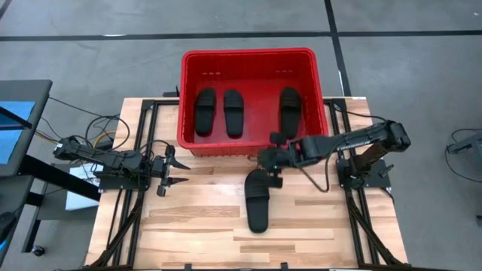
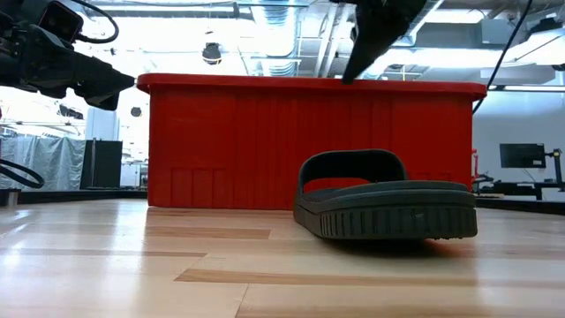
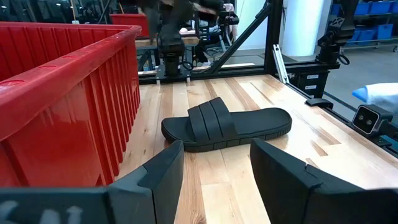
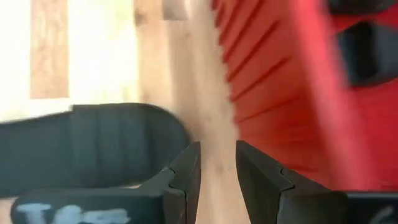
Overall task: Pick and place slides into bin
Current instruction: Put the slide into the bin
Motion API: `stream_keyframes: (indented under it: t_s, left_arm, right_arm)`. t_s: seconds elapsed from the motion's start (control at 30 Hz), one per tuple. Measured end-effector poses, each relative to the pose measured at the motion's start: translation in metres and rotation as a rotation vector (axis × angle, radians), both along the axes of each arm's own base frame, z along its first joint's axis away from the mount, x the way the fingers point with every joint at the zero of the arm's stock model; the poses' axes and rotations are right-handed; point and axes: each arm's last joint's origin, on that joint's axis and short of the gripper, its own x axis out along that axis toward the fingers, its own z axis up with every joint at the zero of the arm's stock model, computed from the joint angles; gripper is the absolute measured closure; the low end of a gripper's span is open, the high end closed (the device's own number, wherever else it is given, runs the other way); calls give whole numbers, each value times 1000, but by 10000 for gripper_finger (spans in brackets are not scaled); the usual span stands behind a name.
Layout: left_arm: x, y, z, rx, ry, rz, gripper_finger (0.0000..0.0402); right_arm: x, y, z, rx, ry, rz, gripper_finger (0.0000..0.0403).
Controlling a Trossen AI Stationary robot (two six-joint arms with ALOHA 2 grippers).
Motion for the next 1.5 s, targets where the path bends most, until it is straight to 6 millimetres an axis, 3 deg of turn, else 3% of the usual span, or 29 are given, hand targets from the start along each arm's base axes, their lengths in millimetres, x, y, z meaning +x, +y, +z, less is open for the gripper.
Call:
stream_keyframes:
  t_s: [0.17, 0.47, 0.87, 1.13, 1.5]
  left_arm:
    - [0, 0, 0, 0, 1, 0, 223]
    - [0, 0, 0, 0, 0, 0, 223]
    - [0, 0, 0, 0, 0, 0, 223]
    - [0, 0, 0, 0, 1, 0, 223]
    - [0, 0, 0, 0, 1, 0, 223]
  right_arm:
    - [1, 28, -21, 84, -8, -62, 310]
    - [23, 94, -67, 183, 123, 42, 310]
    - [52, 168, -65, 280, 131, 67, 310]
    - [53, 194, -87, 335, 204, 45, 310]
    - [50, 195, -89, 340, 230, 22, 310]
